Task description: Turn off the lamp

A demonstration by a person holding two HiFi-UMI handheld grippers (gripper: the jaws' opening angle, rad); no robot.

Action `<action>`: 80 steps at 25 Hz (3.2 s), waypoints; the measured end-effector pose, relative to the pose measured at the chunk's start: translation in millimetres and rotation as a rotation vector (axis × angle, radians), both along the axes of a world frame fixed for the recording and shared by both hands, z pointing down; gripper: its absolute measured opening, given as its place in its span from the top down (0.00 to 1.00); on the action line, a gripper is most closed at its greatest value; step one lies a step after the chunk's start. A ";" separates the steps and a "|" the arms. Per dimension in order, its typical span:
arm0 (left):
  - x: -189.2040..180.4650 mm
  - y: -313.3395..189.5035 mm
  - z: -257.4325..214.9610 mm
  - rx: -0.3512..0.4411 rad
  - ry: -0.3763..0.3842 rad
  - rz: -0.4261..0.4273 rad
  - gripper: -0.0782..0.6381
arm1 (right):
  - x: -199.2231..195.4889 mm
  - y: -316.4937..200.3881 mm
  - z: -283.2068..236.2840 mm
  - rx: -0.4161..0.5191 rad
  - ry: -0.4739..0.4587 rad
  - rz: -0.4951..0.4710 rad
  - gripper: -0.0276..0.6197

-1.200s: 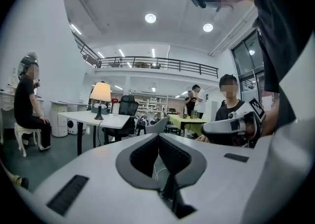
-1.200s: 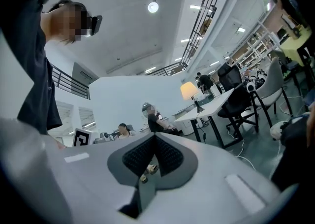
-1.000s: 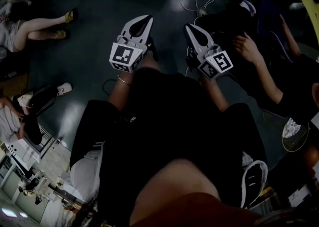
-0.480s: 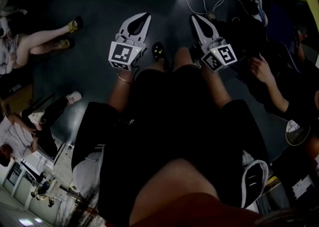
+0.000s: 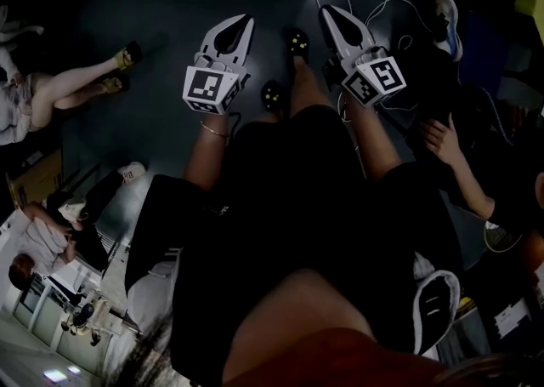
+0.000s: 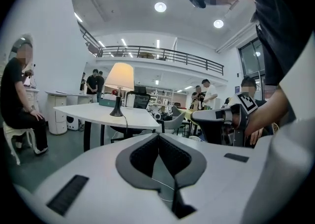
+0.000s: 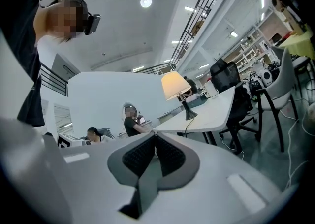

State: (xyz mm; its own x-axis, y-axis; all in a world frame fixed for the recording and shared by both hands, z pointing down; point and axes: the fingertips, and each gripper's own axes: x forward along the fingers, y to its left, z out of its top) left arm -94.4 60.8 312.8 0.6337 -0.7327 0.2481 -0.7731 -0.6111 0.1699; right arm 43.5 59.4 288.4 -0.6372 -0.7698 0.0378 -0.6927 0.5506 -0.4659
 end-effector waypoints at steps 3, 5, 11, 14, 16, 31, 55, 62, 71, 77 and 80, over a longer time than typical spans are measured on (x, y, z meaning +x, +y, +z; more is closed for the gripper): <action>9.8 -29.2 4.0 0.004 0.023 -0.019 0.88 | 1.2 -31.8 5.2 0.001 0.008 -0.021 0.97; 13.2 -44.9 8.7 0.011 0.039 -0.026 0.88 | -4.0 -50.2 14.1 -0.010 0.012 -0.040 0.97; 14.2 -82.8 28.8 -0.017 0.040 -0.039 0.88 | -33.8 -101.3 42.5 -0.045 0.056 -0.082 0.97; 14.0 -98.8 45.0 -0.037 0.047 -0.043 0.88 | -43.5 -124.2 60.3 -0.061 0.079 -0.069 0.97; 13.0 -109.5 55.0 -0.046 0.045 -0.045 0.88 | -48.1 -138.1 69.4 -0.068 0.085 -0.056 0.96; 11.9 -156.1 97.5 -0.089 0.048 -0.043 0.88 | -73.9 -205.8 115.5 -0.112 0.137 -0.029 0.82; 7.9 -159.7 120.6 -0.094 0.050 -0.057 0.88 | -88.2 -223.5 128.9 -0.155 0.028 -0.105 0.95; 8.9 -156.9 111.8 -0.081 0.053 -0.053 0.88 | -83.1 -218.8 98.6 -0.166 -0.083 -0.121 0.95; 9.3 -163.9 106.5 -0.058 0.044 -0.039 0.88 | -81.7 -216.9 75.5 -0.205 -0.242 -0.121 0.95; 13.7 -172.6 108.3 -0.055 0.053 -0.015 0.79 | -83.9 -218.6 73.3 -0.215 -0.277 -0.131 0.95; 17.7 -177.1 109.4 -0.045 0.042 0.004 0.79 | -85.6 -218.6 73.0 -0.220 -0.294 -0.134 0.95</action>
